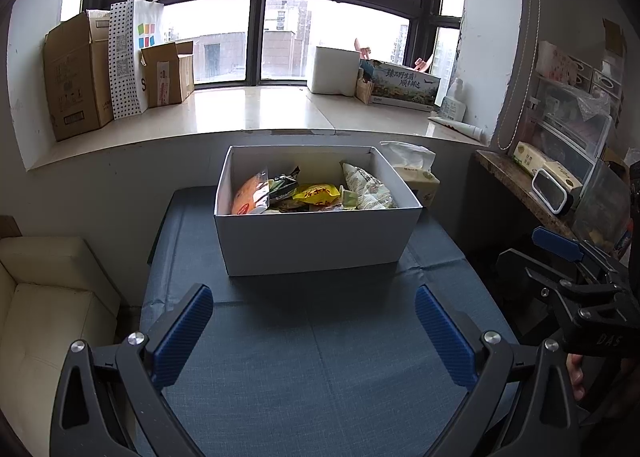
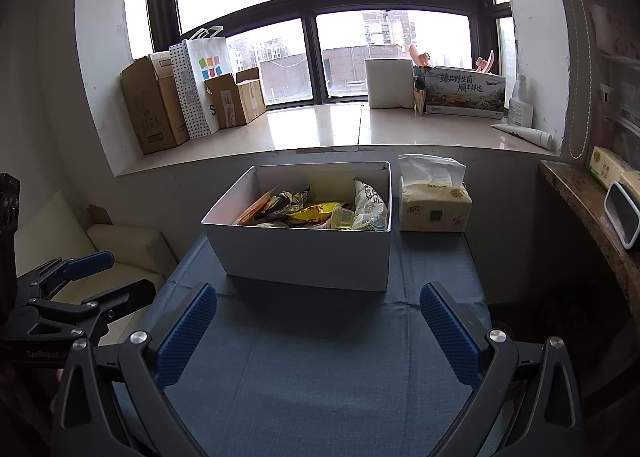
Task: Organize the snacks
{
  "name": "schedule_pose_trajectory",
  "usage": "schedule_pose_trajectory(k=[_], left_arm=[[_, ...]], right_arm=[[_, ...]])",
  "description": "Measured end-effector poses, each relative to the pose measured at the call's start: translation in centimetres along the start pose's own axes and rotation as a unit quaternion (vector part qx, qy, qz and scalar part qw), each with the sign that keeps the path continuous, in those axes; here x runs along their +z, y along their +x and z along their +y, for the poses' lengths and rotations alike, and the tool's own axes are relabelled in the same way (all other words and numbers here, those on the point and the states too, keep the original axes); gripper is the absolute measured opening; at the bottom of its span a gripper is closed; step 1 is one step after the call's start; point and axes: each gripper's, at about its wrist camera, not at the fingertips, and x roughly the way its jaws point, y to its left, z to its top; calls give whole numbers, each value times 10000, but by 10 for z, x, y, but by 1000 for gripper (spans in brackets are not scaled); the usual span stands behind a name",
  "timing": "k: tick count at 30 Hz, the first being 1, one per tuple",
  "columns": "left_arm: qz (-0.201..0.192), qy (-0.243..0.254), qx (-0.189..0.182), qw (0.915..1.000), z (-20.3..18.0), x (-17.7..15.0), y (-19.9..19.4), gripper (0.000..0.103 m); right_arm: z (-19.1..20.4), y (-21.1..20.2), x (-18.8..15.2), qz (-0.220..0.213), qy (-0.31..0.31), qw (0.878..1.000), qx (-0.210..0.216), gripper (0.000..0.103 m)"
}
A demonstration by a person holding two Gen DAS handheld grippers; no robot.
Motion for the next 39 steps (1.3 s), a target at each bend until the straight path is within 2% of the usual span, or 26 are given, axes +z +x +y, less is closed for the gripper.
schedule_pose_trajectory(k=[39], left_arm=[[33,79,26,10000,-6,-2,0,103]], right_arm=[[2,0,-3,20,-5,10000,23,103]])
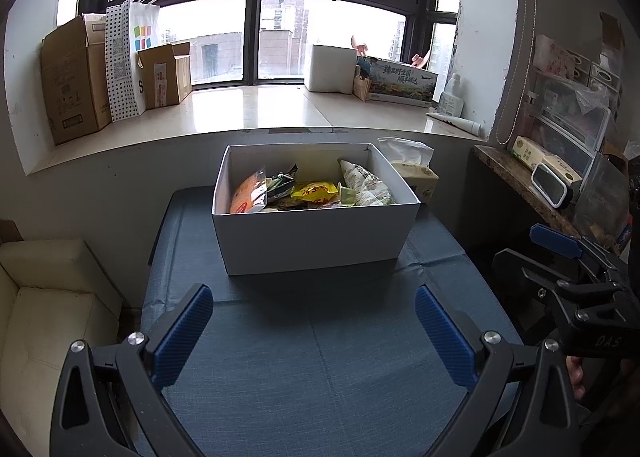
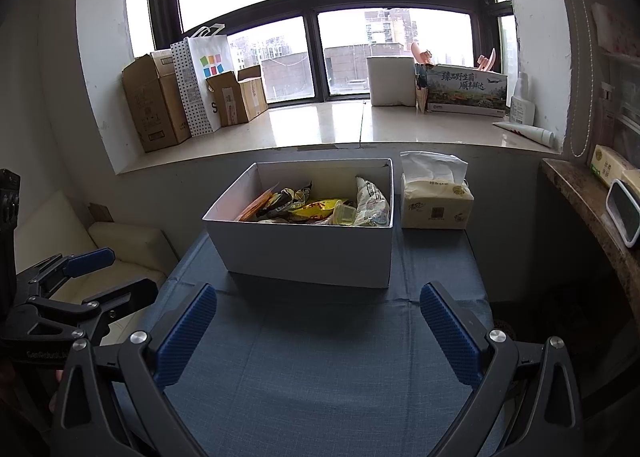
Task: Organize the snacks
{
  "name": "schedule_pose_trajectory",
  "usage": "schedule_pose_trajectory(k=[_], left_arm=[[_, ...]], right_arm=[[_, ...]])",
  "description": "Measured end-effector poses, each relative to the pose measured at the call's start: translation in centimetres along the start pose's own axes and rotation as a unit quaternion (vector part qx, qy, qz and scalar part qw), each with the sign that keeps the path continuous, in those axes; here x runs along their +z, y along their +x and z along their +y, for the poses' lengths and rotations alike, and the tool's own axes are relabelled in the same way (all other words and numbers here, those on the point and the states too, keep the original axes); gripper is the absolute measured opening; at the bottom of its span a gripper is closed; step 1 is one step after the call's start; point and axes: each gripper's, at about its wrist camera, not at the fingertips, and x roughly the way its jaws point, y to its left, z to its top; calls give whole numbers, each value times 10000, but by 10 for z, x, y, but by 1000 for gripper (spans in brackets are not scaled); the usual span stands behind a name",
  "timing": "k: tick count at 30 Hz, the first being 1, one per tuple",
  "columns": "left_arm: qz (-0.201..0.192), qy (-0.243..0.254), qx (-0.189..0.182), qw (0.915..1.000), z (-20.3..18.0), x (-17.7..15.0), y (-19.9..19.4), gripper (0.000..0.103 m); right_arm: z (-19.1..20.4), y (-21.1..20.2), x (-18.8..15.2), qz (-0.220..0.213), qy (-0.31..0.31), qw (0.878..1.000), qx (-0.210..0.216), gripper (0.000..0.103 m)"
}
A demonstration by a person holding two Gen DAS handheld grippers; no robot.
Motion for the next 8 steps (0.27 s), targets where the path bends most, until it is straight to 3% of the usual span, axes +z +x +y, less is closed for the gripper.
schedule_pose_trajectory(k=[8], left_arm=[[17,42,28,10000,-2,0,2,103]], right_arm=[[1,1,-1,17,13,10000,-12,103]])
